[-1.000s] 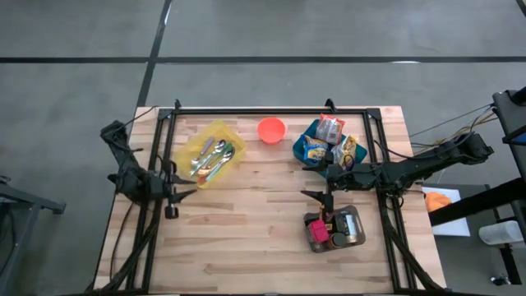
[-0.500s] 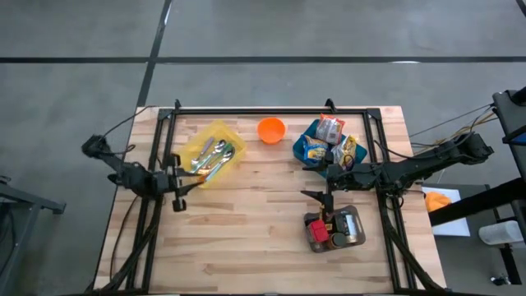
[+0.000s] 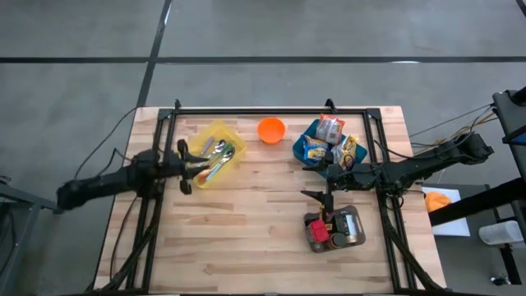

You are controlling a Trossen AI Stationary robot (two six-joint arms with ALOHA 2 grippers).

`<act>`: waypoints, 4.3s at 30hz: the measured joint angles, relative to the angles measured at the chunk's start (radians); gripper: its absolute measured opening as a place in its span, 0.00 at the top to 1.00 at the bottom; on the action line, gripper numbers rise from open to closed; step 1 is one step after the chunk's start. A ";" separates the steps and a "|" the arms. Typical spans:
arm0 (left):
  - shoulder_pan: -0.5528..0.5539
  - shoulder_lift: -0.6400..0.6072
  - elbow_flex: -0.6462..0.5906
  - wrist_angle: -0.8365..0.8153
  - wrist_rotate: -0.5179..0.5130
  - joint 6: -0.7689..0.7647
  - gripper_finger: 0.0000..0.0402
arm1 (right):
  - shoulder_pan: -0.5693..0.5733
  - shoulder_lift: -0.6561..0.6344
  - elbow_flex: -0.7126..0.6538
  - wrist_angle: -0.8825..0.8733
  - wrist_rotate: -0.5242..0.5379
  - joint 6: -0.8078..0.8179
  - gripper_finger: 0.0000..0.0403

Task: Pick & Place Food Item
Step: Return to Home Position

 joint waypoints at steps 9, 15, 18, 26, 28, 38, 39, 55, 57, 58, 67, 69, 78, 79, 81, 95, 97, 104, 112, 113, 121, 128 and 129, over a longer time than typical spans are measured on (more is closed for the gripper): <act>0.168 0.016 0.000 0.040 0.225 -0.101 0.72 | 0.000 0.000 0.000 0.001 0.000 0.000 0.05; 0.167 0.016 0.000 0.039 0.216 -0.098 0.72 | -0.003 0.001 0.006 0.054 0.000 -0.130 0.05; 0.167 0.016 0.000 0.039 0.214 -0.112 0.72 | -0.003 0.000 0.020 0.082 0.000 -0.195 0.05; 0.167 0.016 0.000 0.039 0.213 -0.349 0.72 | -0.002 0.000 0.040 0.081 0.000 -0.170 0.05; 0.167 0.016 0.000 0.039 0.213 -0.363 0.72 | -0.002 0.000 0.040 0.081 0.000 -0.150 0.05; 0.167 0.016 0.000 0.039 0.213 -0.362 0.72 | 0.000 -0.046 0.011 0.185 0.000 -0.123 0.05; 0.167 0.016 0.000 0.039 0.213 -0.362 0.72 | 0.000 -0.060 0.001 0.190 0.000 -0.119 0.05; 0.166 0.016 0.000 0.039 0.213 -0.360 0.72 | -0.032 -0.490 -0.381 0.417 -0.289 -0.019 0.05; 0.166 0.016 0.000 0.039 0.213 -0.360 0.72 | -0.035 -0.539 -0.420 0.398 -0.261 0.018 0.05; 0.166 0.016 0.000 0.039 0.213 -0.360 0.72 | -0.036 -0.562 -0.416 0.351 -0.245 0.026 0.05; 0.166 0.016 0.000 0.039 0.213 -0.360 0.72 | -0.042 -0.757 -0.418 0.058 -0.126 0.048 0.05; 0.166 0.016 0.000 0.039 0.213 -0.360 0.72 | -0.043 -0.813 -0.418 -0.038 -0.089 0.057 0.05; 0.166 0.016 0.000 0.038 0.213 -0.360 0.72 | -0.042 -1.014 -0.417 -0.337 0.059 0.124 0.05; 0.166 0.017 0.000 0.040 0.213 -0.360 0.72 | -0.041 -1.015 -0.417 -0.341 0.059 0.124 0.05; 0.167 0.021 0.000 0.036 0.213 -0.360 0.72 | -0.041 -1.013 -0.417 -0.339 0.064 0.118 0.05; 0.167 0.029 0.000 0.039 0.213 -0.360 0.72 | -0.041 -1.005 -0.417 -0.340 0.078 0.090 0.05; 0.167 0.029 0.000 0.039 0.213 -0.360 0.72 | -0.041 -1.005 -0.417 -0.340 0.078 0.090 0.05; 0.167 0.029 0.000 0.039 0.213 -0.360 0.72 | -0.041 -1.003 -0.417 -0.340 0.078 0.090 0.05; 0.167 0.029 0.000 0.039 0.213 -0.360 0.72 | -0.041 -1.002 -0.417 -0.340 0.078 0.090 0.05; 0.167 0.029 0.000 0.039 0.213 -0.360 0.72 | -0.041 -1.002 -0.417 -0.340 0.078 0.090 0.05; 0.167 0.029 0.000 0.039 0.213 -0.360 0.72 | -0.041 -1.002 -0.417 -0.340 0.078 0.090 0.05; 0.167 0.029 0.000 0.039 0.213 -0.360 0.72 | -0.041 -1.002 -0.417 -0.340 0.078 0.090 0.05; 0.166 0.029 0.000 0.039 0.213 -0.360 0.72 | -0.041 -1.002 -0.417 -0.340 0.078 0.090 0.05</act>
